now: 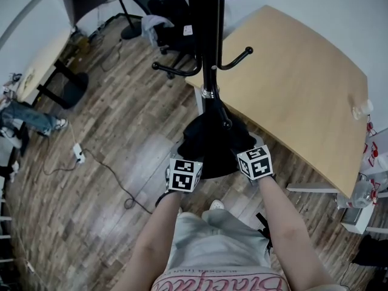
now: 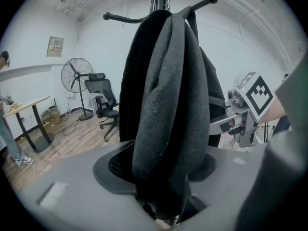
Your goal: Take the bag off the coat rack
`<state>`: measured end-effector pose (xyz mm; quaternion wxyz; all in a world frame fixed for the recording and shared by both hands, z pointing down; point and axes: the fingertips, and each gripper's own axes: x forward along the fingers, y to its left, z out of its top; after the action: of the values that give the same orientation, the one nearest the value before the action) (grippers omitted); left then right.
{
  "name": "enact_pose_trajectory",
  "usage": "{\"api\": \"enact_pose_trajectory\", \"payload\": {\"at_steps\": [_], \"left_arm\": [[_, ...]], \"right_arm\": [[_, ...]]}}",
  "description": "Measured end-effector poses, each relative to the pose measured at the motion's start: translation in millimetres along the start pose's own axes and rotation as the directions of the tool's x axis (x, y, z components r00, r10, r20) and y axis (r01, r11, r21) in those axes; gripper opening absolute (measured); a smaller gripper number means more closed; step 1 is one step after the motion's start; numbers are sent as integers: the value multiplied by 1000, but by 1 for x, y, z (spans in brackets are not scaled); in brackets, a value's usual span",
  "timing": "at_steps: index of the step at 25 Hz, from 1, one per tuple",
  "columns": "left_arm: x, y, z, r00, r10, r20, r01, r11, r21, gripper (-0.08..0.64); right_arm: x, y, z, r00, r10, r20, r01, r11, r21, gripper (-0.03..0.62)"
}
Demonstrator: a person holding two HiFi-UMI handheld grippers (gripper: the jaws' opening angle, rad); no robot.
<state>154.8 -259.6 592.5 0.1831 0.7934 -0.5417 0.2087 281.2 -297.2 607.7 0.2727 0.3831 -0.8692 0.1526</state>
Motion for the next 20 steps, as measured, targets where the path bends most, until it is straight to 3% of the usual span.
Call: {"api": "enact_pose_trajectory", "payload": {"at_steps": [5,11,20], "left_arm": [[0,2,0,1000,-1,9,1,1000,-16,181],[-8,6,5,1000,-10,29,12,996,-89,125],[-34,-6,18,996,-30,83,40,991,-125,80]], "right_arm": [[-1,6,-3,1000,8,3,-8,999,43,182],[-6,17,-5,1000,7,-10,-6,997,73,100],[-31,31,-7,1000,-7,-6,8,993,116,43]]}}
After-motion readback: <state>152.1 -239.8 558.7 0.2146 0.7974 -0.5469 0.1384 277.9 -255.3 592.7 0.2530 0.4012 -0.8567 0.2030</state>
